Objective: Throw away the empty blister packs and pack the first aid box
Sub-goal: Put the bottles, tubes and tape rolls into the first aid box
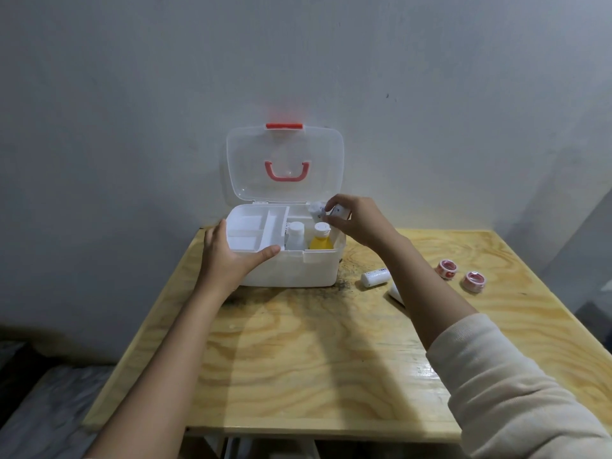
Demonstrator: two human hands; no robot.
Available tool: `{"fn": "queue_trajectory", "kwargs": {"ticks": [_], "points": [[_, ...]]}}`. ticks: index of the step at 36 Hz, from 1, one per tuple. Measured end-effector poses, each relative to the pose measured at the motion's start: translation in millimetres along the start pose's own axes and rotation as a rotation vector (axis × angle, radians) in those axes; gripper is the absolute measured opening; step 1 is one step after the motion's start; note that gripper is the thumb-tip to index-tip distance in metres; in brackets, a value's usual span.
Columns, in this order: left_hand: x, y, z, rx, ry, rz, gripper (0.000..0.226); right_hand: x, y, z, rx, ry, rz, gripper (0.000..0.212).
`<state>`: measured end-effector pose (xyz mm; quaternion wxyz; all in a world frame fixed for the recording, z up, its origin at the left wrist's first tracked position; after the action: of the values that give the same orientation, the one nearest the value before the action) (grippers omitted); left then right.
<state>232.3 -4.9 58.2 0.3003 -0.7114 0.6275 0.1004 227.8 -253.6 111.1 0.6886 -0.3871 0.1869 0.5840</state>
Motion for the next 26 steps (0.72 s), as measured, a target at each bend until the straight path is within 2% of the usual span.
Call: {"fn": "queue_trajectory", "kwargs": {"ticks": [7, 14, 17, 23, 26], "points": [[0.9, 1.1, 0.4, -0.017, -0.001, 0.008, 0.092, -1.5, -3.2, 12.6, -0.074, 0.107, 0.027, 0.020], [0.6, 1.0, 0.0, -0.012, 0.002, 0.013, 0.093, 20.9, -5.2, 2.5, -0.003, 0.183, 0.155, 0.019], [0.2, 1.0, -1.1, -0.005, -0.006, 0.011, 0.093, 20.6, -5.1, 1.0, -0.013, 0.185, 0.157, 0.024], [0.1, 0.1, 0.0, -0.010, -0.004, 0.011, 0.091, 9.2, -9.0, 8.4, -0.103, 0.110, 0.094, 0.048], [0.2, -0.1, 0.1, -0.015, -0.002, 0.011, 0.092, 11.3, -12.1, 21.4, -0.179, 0.132, 0.129, 0.052]]}}
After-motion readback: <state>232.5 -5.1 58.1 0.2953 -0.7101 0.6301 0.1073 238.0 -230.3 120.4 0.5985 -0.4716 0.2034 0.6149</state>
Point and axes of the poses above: each hand's wrist, its own y-axis away from the middle knuckle, its own x-axis out of the palm, z = x × y, the point moved 10 cm from there along -y, towards the middle knuckle, and after that the axes turned 4 degrees about -y, right-handed, at the moved point
